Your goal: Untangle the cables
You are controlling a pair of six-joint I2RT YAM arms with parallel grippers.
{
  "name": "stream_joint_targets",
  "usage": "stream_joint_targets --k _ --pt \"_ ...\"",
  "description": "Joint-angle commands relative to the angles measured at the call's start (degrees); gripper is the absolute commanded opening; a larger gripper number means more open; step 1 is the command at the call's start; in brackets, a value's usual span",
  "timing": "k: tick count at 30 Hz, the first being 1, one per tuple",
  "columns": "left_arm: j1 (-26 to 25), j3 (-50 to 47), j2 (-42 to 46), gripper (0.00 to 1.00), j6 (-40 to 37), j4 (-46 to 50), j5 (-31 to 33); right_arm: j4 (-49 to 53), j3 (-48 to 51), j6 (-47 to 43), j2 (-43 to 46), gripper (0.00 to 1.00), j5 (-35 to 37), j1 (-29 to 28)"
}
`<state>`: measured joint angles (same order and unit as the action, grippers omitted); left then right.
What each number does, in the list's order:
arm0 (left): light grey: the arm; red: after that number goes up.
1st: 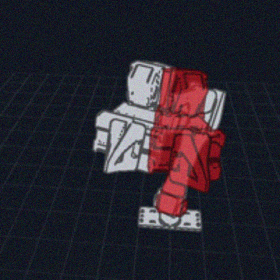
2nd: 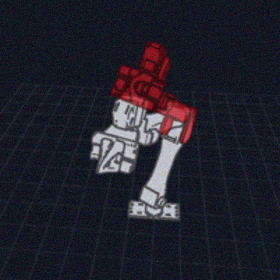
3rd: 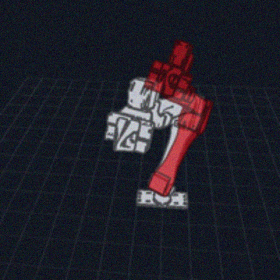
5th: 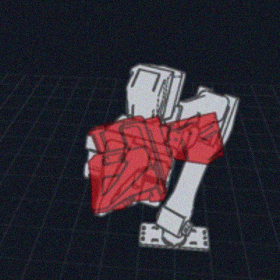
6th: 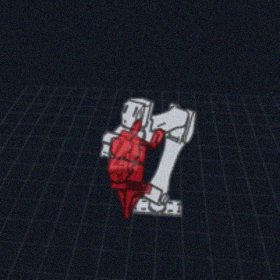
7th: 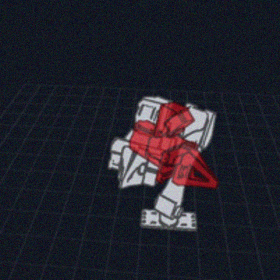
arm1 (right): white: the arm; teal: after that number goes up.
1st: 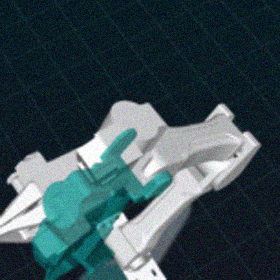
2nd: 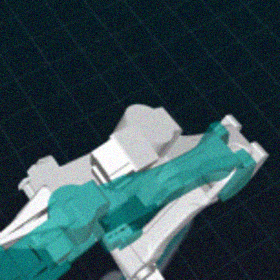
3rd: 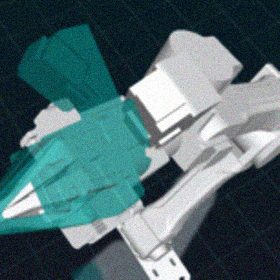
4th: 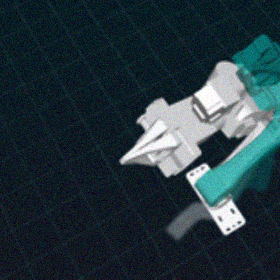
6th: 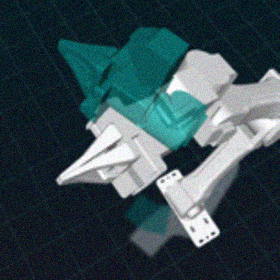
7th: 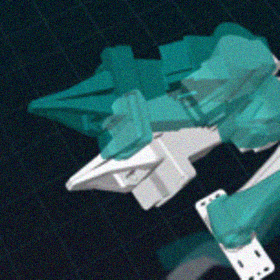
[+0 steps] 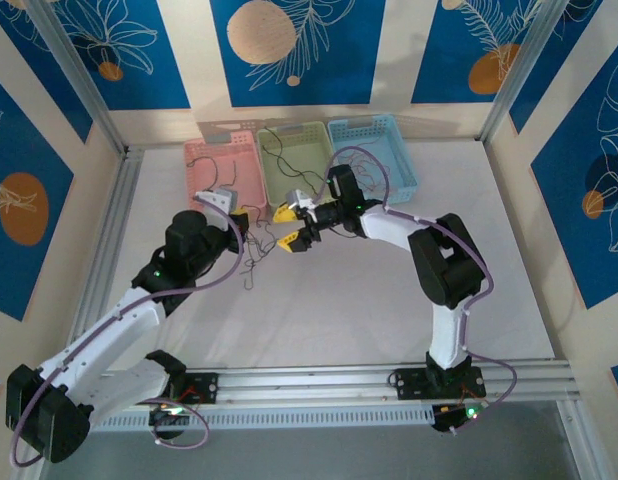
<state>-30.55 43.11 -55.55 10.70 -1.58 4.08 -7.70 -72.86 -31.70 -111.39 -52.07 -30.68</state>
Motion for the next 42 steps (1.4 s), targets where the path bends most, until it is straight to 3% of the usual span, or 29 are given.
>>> stream_joint_targets --k 1,6,11,15,21,24,27,31,37,42 --pt "0.37 3.13 1.03 0.00 1.17 0.84 -1.32 7.04 -1.66 -5.99 -2.00 0.68 0.95 -1.67" --pt "0.37 4.00 1.57 0.00 1.63 1.23 -2.21 5.04 -1.29 -5.48 -2.52 0.67 1.54 -1.76" --pt "0.36 4.51 2.13 0.00 2.30 1.37 -3.18 5.17 -2.22 -5.92 -3.47 0.56 1.27 -1.84" --pt "0.37 4.52 2.72 0.00 2.73 1.28 -3.63 2.05 -1.27 -4.78 -3.00 0.39 1.02 -1.86" --pt "0.31 3.79 2.90 0.00 2.49 1.57 -2.83 -1.48 -0.23 -3.16 -2.39 0.00 2.98 -1.37" --pt "0.44 2.64 4.06 0.00 1.80 1.97 0.26 -2.65 0.47 -2.67 -1.61 0.00 6.42 -0.37" --pt "0.57 0.32 6.63 0.00 0.73 2.24 7.42 -6.13 1.44 0.50 -1.24 0.00 11.22 1.84" --pt "1.25 -4.24 10.99 0.00 -0.19 2.19 17.04 -12.23 2.67 7.31 -0.35 0.00 23.88 4.96" --pt "3.60 -13.11 16.22 0.00 1.75 -1.41 21.14 -23.23 6.69 21.70 2.76 0.00 38.99 10.97" --pt "5.02 -16.70 17.80 0.00 2.74 -2.32 22.40 -26.15 9.51 23.71 4.79 0.00 47.68 12.90"
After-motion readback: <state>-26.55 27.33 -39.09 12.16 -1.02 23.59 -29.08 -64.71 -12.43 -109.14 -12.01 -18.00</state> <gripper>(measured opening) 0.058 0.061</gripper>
